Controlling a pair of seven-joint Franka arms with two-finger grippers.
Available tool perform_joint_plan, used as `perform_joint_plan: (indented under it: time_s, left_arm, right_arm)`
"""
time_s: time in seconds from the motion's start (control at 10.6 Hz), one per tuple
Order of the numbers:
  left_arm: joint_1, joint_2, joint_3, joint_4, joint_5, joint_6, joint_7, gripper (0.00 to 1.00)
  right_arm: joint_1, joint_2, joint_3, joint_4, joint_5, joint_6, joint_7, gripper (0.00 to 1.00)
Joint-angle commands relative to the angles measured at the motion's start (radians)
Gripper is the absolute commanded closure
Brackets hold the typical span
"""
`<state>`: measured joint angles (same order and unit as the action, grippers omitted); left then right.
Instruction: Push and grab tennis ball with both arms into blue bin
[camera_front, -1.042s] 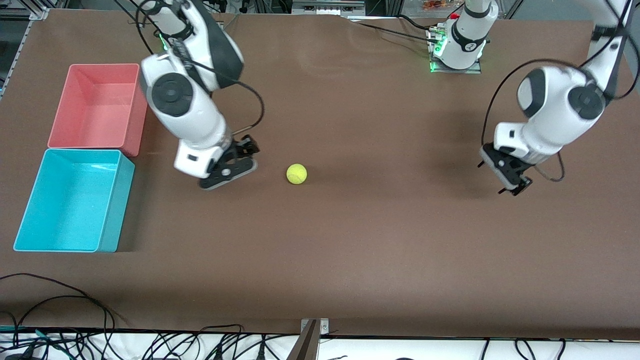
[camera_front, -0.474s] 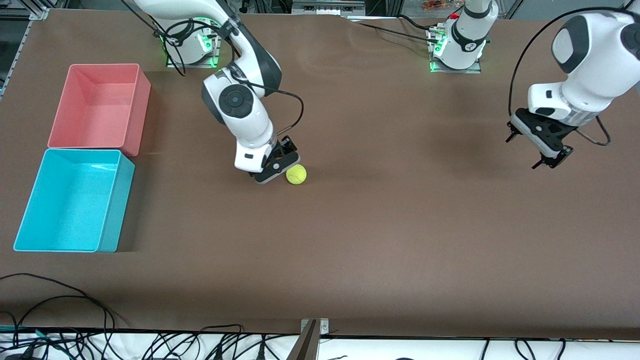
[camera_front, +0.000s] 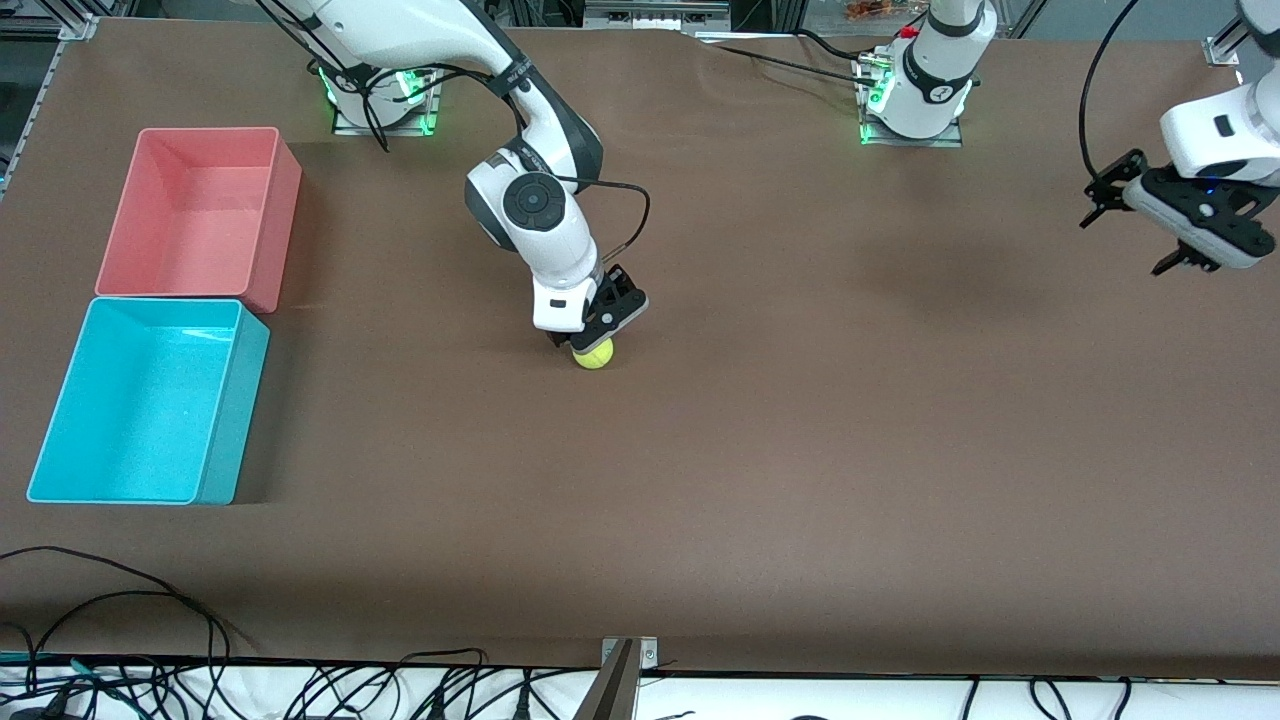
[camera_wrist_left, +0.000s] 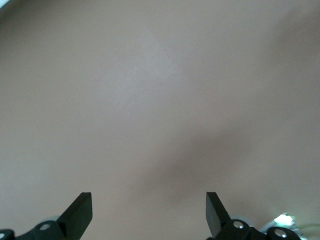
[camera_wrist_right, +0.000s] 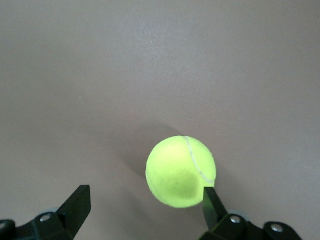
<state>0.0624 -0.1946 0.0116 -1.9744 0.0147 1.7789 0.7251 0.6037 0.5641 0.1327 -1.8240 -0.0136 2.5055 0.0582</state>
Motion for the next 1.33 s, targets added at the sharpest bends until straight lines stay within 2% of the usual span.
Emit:
perform_joint_plan:
  time_s: [0.0,0.28,0.47,0.66,0.85,1.04,1.23]
  left_arm:
    - [-0.033,0.004,-0.025,0.112,0.062,-0.169,-0.251,0.0]
    - [-0.033,0.004,-0.025,0.221,0.047,-0.303,-0.322,0.0]
    - [-0.033,0.004,-0.025,0.29,0.042,-0.337,-0.34,0.0]
    - [-0.033,0.006,-0.027,0.368,0.042,-0.424,-0.465,0.0]
    - [-0.033,0.007,-0.076,0.396,0.044,-0.467,-0.628,0.0]
    - [-0.035,0.012,-0.134,0.399,0.042,-0.472,-0.779,0.0]
    - [-0.038,0.032,-0.134,0.423,0.008,-0.487,-0.878,0.0]
  right_arm:
    - [-0.008,0.019,-0.008,-0.009,-0.002,0.038,-0.049,0.0]
    - [-0.019,0.028,-0.008,-0.012,-0.002,0.039,-0.069,0.03]
    - [-0.022,0.046,-0.008,-0.011,0.004,0.062,-0.055,0.06]
    - [-0.024,0.059,-0.008,-0.011,0.004,0.088,-0.055,0.11]
    - [-0.036,0.062,-0.008,-0.008,0.004,0.088,-0.064,0.23]
    - [-0.042,0.071,-0.01,0.008,0.004,0.092,-0.066,0.45]
    - [-0.055,0.022,-0.008,0.009,0.012,0.066,-0.06,0.47]
